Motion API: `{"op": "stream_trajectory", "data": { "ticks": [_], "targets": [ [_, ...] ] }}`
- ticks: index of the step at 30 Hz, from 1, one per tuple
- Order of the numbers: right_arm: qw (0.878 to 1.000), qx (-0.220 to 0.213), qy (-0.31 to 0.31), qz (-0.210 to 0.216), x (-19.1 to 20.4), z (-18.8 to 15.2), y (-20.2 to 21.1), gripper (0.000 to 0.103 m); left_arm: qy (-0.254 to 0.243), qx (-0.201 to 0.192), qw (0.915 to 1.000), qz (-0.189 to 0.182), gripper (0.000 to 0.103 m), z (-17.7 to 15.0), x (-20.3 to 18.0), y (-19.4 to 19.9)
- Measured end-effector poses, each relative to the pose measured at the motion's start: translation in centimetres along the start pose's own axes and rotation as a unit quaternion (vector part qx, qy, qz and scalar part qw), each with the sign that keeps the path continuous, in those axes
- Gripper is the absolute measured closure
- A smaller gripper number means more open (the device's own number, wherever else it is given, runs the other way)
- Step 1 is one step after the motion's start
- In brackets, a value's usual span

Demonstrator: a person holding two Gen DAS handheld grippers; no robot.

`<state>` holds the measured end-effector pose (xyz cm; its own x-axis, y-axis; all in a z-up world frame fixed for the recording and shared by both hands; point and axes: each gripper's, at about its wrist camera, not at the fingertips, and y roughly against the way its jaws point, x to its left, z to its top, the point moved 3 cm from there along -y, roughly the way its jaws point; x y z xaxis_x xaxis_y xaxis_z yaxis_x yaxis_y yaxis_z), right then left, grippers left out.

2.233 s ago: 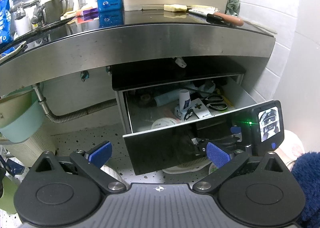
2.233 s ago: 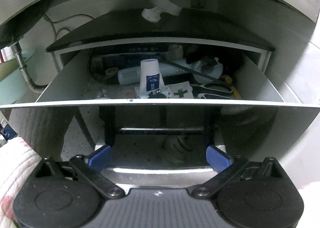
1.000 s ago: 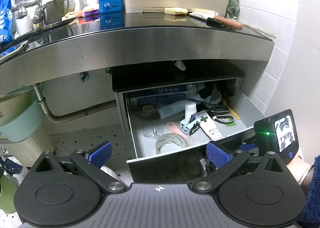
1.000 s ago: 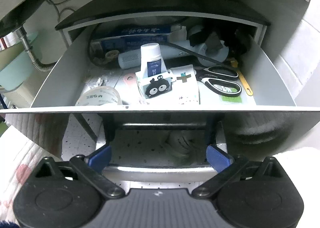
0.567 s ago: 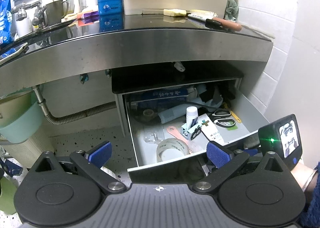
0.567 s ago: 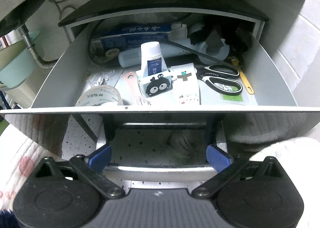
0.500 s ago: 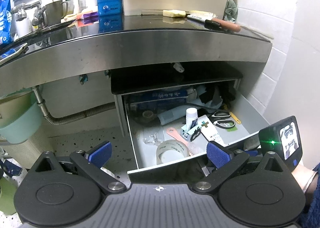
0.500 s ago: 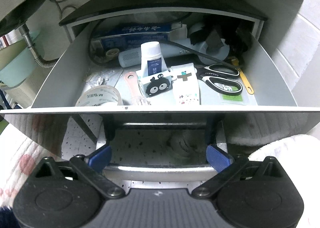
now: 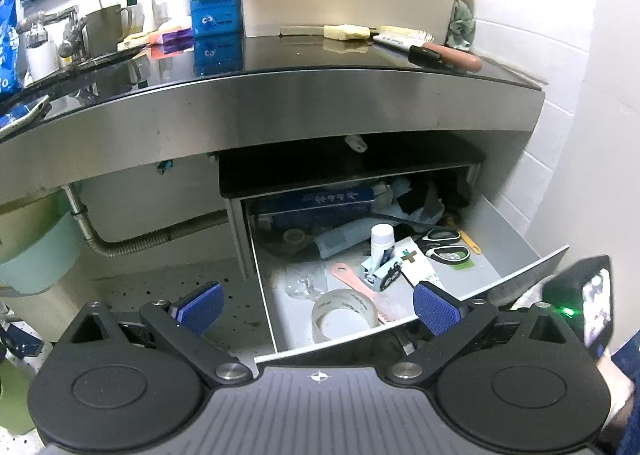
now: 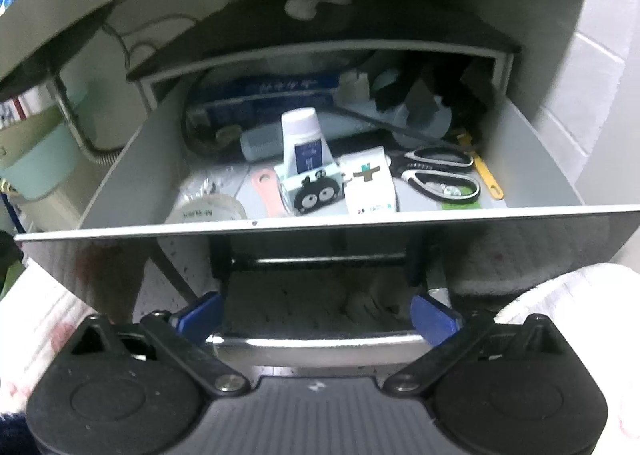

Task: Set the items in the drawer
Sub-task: 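Open the right tool and back it away from the handle, then raise the left tool to the yellow sponge on the countertop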

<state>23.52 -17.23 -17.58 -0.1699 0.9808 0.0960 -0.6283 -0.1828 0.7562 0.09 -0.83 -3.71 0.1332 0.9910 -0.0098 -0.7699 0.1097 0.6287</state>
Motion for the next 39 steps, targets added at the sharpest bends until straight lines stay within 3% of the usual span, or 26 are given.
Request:
{"op": "stream_trajectory", "data": {
  "ticks": [5,8,11,13,16,20,25,29,39],
  "targets": [
    [0.997,-0.076,0.013,0.005,0.4,-0.2,2.8,0.002,0.0,-0.014,0.9999,0.004,0.001,1.6,0.1,-0.1],
    [0.994,-0.103,0.026,0.014,0.8,-0.4,3.9,0.002,-0.001,-0.058,0.9983,0.008,0.001,2.9,0.2,0.5],
    [0.992,-0.119,0.029,0.018,0.9,-0.4,4.5,0.002,-0.035,-0.106,0.9936,0.015,0.001,4.3,-0.1,1.3],
    [0.992,-0.124,0.026,0.023,0.9,-0.3,4.7,0.002,-0.055,-0.117,0.9916,0.014,0.001,5.4,-0.3,1.6],
    [0.991,-0.128,0.016,0.031,0.6,-0.2,4.9,0.002,-0.052,-0.112,0.9923,-0.013,0.001,7.0,0.2,1.7],
    [0.99,-0.137,0.007,0.04,0.3,-0.3,5.3,0.002,-0.003,-0.118,0.9911,-0.062,0.001,9.2,1.4,1.9],
    [0.988,-0.145,0.003,0.053,0.2,-0.3,5.5,0.002,0.061,-0.134,0.9822,-0.116,0.001,12.3,2.6,2.0],
    [0.987,-0.149,-0.006,0.063,0.0,-0.4,5.7,0.002,0.061,-0.119,0.989,-0.063,0.001,15.7,2.1,0.7],
    [0.984,-0.145,-0.049,0.089,-1.3,-0.6,5.4,0.002,0.039,-0.076,0.9963,-0.005,0.001,24.2,-1.1,-5.6]
  ]
}}
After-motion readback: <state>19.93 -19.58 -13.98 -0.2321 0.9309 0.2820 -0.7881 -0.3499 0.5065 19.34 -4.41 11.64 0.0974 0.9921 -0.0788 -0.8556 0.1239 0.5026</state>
